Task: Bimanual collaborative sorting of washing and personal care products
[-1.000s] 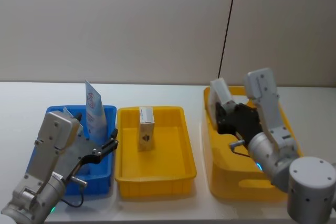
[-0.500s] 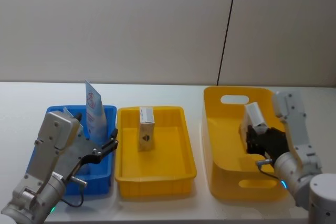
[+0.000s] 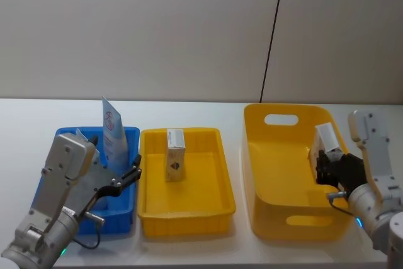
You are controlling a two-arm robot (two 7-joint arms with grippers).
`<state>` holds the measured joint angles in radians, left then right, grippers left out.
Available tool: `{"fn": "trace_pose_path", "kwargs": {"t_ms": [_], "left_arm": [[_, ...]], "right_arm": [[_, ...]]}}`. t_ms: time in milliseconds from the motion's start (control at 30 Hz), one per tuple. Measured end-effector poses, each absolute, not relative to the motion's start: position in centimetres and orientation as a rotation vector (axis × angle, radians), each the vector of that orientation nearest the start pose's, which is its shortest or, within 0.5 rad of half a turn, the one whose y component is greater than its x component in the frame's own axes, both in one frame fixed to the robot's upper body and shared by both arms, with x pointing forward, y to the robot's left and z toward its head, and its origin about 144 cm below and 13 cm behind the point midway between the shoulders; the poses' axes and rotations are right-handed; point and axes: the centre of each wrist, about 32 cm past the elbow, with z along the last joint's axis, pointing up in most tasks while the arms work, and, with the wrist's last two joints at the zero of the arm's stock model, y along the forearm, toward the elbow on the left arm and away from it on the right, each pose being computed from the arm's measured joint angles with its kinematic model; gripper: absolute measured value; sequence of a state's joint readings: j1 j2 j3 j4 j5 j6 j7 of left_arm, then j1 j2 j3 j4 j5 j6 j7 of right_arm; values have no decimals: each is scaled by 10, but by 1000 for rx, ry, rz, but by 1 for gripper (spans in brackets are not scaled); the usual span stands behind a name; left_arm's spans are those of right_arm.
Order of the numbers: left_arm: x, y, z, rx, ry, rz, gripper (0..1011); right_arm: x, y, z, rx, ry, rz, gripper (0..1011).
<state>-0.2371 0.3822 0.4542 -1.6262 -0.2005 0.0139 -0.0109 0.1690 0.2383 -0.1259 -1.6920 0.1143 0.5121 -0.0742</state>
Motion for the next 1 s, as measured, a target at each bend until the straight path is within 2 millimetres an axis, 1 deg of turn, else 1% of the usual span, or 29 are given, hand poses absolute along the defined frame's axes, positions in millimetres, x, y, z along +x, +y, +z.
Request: {"fn": "trace_pose_path", "kwargs": {"t_ms": [133, 233, 367, 400, 433, 500, 533, 600, 633, 667, 733, 800, 833, 967, 1000], "left_arm": [[492, 198, 1204, 61, -268, 1124, 1001], [492, 198, 1204, 61, -268, 1124, 1001], [492, 198, 1204, 61, -268, 1124, 1001], [492, 198, 1204, 61, -268, 1124, 1001], [492, 198, 1204, 61, -268, 1124, 1001], [492, 198, 1204, 61, -268, 1124, 1001], [492, 198, 1204, 61, -268, 1124, 1001], [492, 198, 1204, 61, -268, 1124, 1001], [492, 198, 1204, 61, -268, 1124, 1001], [492, 198, 1204, 61, -268, 1124, 1001], [492, 198, 1204, 61, -267, 1124, 1001], [492, 198, 1204, 61, -267, 1124, 1001], [492, 198, 1204, 61, -267, 1124, 1001], [494, 198, 1205, 63, -269, 1132, 1001], [494, 198, 1205, 64, -269, 1133, 1001]], "right_arm": [[495, -252, 1232, -316, 53, -1541, 225], [494, -253, 1232, -315, 51, -1545, 308], [494, -254, 1233, -315, 48, -1550, 459], [494, -255, 1233, -314, 48, -1550, 474], [494, -255, 1233, -314, 47, -1552, 523], [494, -255, 1233, -314, 46, -1553, 563], [494, -256, 1233, -313, 46, -1554, 621], [494, -256, 1233, -313, 45, -1555, 679], [493, -256, 1233, -313, 45, -1556, 728], [493, -256, 1233, -313, 45, -1556, 737], [493, -257, 1233, -313, 44, -1557, 789], [493, -257, 1233, -313, 44, -1558, 862], [493, -257, 1234, -313, 43, -1558, 914], [493, -257, 1234, -313, 43, -1559, 972], [493, -257, 1234, -313, 43, -1559, 1002]]}}
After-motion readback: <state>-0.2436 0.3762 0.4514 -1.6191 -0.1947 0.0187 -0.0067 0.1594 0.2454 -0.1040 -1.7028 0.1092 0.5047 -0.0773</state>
